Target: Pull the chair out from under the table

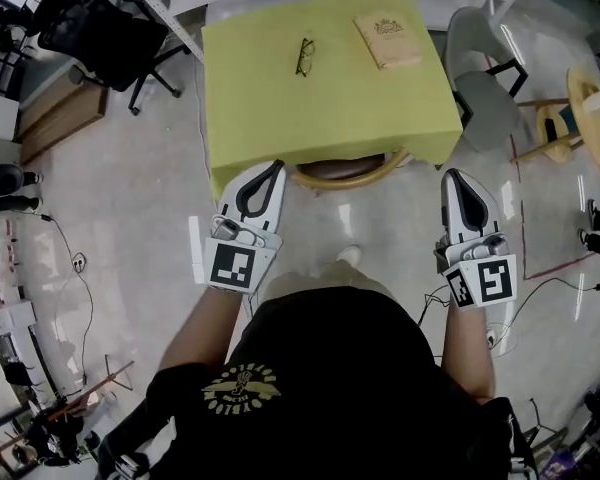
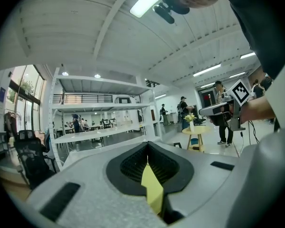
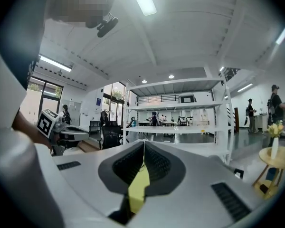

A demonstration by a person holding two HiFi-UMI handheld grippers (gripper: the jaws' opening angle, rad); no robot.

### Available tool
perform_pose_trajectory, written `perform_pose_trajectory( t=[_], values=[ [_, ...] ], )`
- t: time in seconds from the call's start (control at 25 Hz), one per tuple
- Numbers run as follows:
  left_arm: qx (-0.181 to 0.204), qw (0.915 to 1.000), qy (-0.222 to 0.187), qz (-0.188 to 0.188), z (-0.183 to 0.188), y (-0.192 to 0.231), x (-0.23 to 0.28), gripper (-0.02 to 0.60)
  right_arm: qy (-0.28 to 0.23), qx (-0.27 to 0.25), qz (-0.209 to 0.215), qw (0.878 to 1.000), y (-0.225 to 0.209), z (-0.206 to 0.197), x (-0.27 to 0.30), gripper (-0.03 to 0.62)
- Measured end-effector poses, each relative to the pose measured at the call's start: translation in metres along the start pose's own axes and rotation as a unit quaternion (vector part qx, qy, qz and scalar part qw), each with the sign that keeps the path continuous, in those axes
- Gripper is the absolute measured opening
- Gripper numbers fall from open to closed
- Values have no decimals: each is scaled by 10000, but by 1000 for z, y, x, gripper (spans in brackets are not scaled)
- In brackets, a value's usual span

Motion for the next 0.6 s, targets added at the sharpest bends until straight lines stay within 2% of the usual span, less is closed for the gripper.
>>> perform_pose_trajectory(
  t=[0.28,0.44,0.6],
  values=[
    [-12,9998,137,124,-6,-13,8,9,54,-42,292,9995,-24,-10,17,11],
    [68,9992,356,145,-15,-13,11,9,129,-66,449,9989,-27,-17,27,11],
    [233,9975,661,-13,-30,-15,17,9,248,-160,565,9980,-26,-25,39,11]
  ],
)
Point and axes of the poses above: the fingertips, and each gripper's own axes: x forward along the fingers, y to its left, z out of its top, the point moved 2 cm from there along -x, backward along the fingers, and after that the axes turned 7 degrees about y, right-handed, at the moved point
